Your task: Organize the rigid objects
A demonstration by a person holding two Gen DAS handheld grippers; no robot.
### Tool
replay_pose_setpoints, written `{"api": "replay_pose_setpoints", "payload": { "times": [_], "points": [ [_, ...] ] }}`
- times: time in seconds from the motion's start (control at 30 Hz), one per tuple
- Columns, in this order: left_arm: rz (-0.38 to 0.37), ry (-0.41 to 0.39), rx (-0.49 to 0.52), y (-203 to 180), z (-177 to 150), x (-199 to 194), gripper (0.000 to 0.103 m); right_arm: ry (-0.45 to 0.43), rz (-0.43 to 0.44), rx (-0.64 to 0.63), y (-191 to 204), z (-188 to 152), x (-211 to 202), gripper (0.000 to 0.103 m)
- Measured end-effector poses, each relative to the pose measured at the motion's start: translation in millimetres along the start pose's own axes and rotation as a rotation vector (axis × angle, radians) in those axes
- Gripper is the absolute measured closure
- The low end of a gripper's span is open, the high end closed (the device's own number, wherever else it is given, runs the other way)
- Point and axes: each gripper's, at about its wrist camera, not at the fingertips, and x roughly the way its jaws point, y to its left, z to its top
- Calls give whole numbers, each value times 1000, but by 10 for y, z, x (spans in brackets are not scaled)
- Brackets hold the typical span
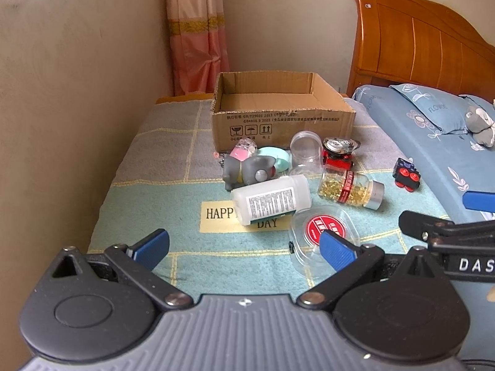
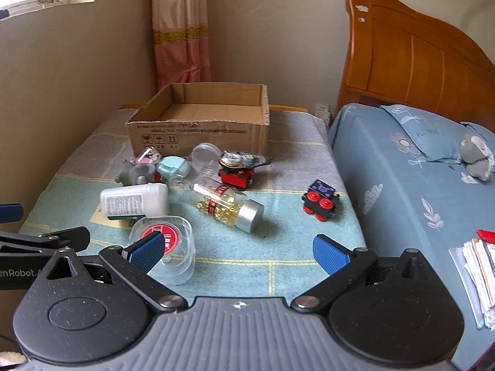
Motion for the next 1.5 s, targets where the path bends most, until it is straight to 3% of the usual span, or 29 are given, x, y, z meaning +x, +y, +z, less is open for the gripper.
{"api": "replay_pose_setpoints", "payload": {
  "times": [0.33, 0.63, 0.9, 1.07, 1.23, 1.5],
  "points": [
    [-5, 10, -29, 187, 37, 125, 1, 10, 171, -58, 53, -38, 186, 0],
    [36, 24, -72, 445, 129, 308, 1, 108, 253, -160, 266, -99, 599, 0],
    [35, 39, -65, 593, 192, 437, 1, 177, 209, -204, 590, -18, 1011, 0],
    [30, 60, -51, 598, 241, 536, 1, 218, 189, -157, 664, -8, 1202, 0],
    [0, 64, -6, 481, 352, 632, 1, 243, 140, -139, 544, -44, 1266, 0],
    [-108, 53, 112, 45, 605, 882, 1, 265, 95, -162, 400, -130, 1274, 0]
  ]
}}
